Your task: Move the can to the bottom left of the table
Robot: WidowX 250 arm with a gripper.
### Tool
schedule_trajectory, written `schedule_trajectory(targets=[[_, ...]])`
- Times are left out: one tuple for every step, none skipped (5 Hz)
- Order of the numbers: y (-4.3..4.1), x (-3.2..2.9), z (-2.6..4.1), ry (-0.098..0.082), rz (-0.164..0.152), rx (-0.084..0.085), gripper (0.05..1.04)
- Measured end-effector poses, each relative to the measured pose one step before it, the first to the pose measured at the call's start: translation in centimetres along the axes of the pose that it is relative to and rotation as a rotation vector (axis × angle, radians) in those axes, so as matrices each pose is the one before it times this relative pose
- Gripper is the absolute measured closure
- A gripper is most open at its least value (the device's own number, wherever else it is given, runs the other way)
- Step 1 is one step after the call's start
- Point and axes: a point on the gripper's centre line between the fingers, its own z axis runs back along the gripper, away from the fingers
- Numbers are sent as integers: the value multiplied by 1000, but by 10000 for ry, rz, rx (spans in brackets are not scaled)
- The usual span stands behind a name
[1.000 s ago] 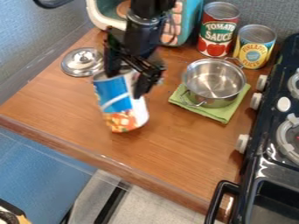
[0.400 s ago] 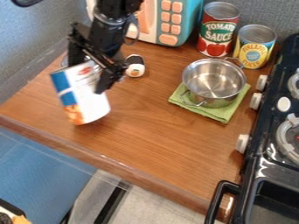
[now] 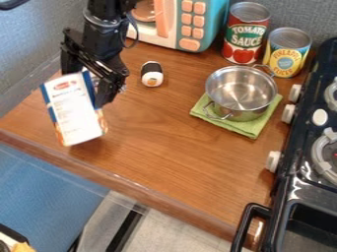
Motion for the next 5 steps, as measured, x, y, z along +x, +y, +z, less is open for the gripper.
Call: schedule_trajectory(targets=[[-1294,-1017,2104,-745,-442,-919,83],[-855,-920,2259,-846,-70,-334,83],[263,-446,880,-414,228,-251,83],[81,-333,285,-98,110,-321,83],[297,-34,526,19,-55,-175,83]])
